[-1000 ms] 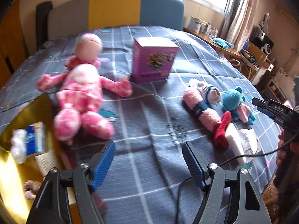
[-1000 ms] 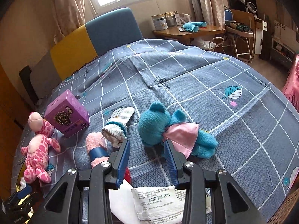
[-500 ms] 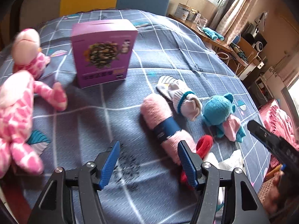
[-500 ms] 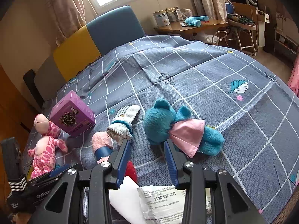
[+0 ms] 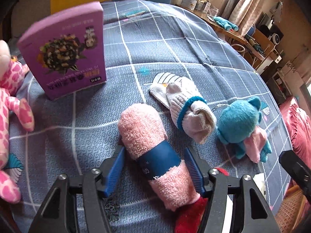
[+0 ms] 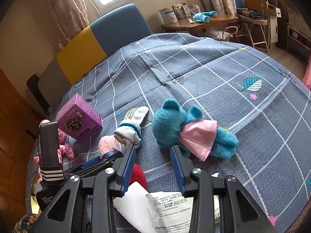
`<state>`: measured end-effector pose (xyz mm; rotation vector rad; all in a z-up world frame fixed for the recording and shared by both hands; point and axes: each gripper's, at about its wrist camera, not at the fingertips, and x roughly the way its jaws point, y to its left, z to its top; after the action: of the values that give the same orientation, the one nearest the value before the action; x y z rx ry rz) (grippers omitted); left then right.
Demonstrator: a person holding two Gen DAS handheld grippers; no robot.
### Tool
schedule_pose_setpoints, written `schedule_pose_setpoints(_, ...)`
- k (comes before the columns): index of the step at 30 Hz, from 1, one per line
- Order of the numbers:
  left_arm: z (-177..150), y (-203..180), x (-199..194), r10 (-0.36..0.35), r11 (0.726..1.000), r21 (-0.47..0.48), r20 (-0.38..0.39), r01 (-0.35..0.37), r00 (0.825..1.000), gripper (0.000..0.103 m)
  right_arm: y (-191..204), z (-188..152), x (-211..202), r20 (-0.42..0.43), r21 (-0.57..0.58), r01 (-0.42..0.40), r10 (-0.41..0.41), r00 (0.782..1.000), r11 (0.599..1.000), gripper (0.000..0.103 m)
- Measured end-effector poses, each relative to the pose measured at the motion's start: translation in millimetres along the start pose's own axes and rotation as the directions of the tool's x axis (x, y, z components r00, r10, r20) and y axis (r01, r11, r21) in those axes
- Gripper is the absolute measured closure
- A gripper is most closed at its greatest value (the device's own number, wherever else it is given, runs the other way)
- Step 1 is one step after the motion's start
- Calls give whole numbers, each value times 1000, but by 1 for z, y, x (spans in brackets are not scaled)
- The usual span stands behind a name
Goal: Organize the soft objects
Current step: 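Grasp the pink towel roll with the left tool while the right tool grasps the white knit glove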
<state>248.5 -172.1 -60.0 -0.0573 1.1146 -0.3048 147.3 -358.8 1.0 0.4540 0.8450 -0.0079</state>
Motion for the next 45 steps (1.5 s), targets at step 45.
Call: schedule_pose_setpoints(45, -87, 103, -58, -55, 998, -23, 27, 55, 998, 54, 101, 34, 145, -224, -446, 130, -251, 942, 885, 71)
